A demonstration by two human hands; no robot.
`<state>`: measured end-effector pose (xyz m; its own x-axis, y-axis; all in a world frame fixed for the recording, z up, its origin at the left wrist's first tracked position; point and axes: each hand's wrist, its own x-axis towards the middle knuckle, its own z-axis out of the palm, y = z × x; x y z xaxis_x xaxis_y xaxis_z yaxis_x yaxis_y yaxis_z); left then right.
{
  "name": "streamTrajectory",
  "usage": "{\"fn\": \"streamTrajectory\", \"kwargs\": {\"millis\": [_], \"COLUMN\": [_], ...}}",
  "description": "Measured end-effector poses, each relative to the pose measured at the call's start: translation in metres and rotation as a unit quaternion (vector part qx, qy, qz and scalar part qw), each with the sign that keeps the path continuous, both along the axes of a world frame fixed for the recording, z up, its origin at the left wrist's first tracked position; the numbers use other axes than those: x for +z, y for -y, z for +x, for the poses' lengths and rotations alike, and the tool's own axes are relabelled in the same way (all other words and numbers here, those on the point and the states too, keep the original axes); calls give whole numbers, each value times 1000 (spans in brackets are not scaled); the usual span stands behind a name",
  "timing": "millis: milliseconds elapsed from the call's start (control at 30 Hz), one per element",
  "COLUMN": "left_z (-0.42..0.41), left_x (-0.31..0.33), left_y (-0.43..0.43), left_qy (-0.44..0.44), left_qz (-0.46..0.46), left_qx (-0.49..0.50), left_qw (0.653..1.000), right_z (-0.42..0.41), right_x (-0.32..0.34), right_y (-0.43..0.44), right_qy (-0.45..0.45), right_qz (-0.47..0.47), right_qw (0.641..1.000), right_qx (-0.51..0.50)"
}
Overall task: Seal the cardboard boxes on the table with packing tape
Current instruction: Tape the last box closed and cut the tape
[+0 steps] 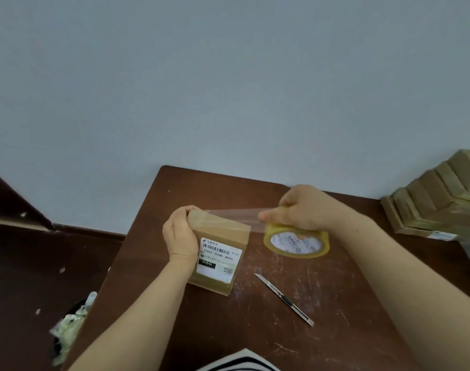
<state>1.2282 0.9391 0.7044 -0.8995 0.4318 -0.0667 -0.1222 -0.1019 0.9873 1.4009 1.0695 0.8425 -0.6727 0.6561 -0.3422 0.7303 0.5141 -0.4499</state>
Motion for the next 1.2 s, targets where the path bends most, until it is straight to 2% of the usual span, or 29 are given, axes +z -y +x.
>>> {"fn": "streamTrajectory", "kwargs": {"millis": [200,333,467,567,600,633,700,733,767,867,933,1100,1200], "left_z": [2,3,-4,-18,-18,-14,1,6,9,12,27,55,36], "left_x": [1,1,9,26,33,40,50,52,52,52,55,53,56], "left_y": [3,7,25,33,30,25,16,13,12,9,5,7,9], "left_qy": [-6,-4,-37,-107,-177,-277,-470,-516,-536,-562,-584,-610,-574], "left_qz": [-5,-6,-33,-119,-182,-251,-354,-390,-422,-480,-473,-419,-405], "left_qx": [0,-9,-103,-180,-179,-181,-195,-212,-229,-250,-269,-297,-311], "left_qw": [1000,1000,993,971,951,910,785,733,694,626,603,603,640], "right_z": [16,17,16,17,17,17,14,13,12,11,10,9,10], "right_x": [-55,-82,-98,-99,-100,-100,-100,-100,-100,-99,-99,-101,-99], "right_y": [14,28,43,41,39,39,39,39,40,41,42,41,40], "right_qy": [-29,-84,-128,-135,-138,-139,-139,-139,-137,-136,-144,-148,-147], "right_qz": [-96,-195,-261,-272,-275,-276,-277,-277,-276,-273,-276,-272,-273], "right_qw": [992,967,946,941,940,939,940,940,941,942,940,941,941], "right_qx": [-82,-138,-143,-147,-151,-153,-145,-140,-137,-141,-143,-138,-137]}}
